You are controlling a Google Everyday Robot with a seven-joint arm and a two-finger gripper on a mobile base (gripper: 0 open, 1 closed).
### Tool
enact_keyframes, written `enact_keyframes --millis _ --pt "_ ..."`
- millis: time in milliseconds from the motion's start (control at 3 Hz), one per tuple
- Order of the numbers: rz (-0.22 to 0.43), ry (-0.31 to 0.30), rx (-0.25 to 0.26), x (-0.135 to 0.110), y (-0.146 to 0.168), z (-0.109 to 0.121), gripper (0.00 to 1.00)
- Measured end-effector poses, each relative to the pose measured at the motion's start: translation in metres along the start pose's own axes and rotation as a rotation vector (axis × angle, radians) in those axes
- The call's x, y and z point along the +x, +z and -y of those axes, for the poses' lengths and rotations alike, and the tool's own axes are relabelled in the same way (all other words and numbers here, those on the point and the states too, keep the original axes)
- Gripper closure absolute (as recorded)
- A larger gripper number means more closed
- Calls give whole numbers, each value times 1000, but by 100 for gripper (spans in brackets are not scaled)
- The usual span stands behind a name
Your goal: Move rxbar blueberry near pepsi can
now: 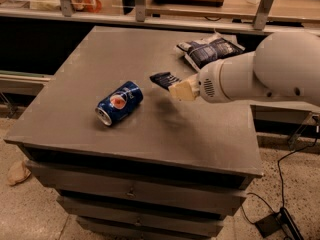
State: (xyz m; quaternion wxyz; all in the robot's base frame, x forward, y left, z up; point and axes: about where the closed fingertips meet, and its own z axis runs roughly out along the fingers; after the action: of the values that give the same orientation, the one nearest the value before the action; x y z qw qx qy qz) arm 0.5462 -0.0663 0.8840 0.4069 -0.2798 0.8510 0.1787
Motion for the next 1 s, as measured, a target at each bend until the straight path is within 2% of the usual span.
enact_keyframes --millis 333,667,1000 --pt "-4 56 -29 15 10 -15 96" --pt "-3 89 -55 22 16 -22 74" --pt "-8 108 -87 27 23 -27 43"
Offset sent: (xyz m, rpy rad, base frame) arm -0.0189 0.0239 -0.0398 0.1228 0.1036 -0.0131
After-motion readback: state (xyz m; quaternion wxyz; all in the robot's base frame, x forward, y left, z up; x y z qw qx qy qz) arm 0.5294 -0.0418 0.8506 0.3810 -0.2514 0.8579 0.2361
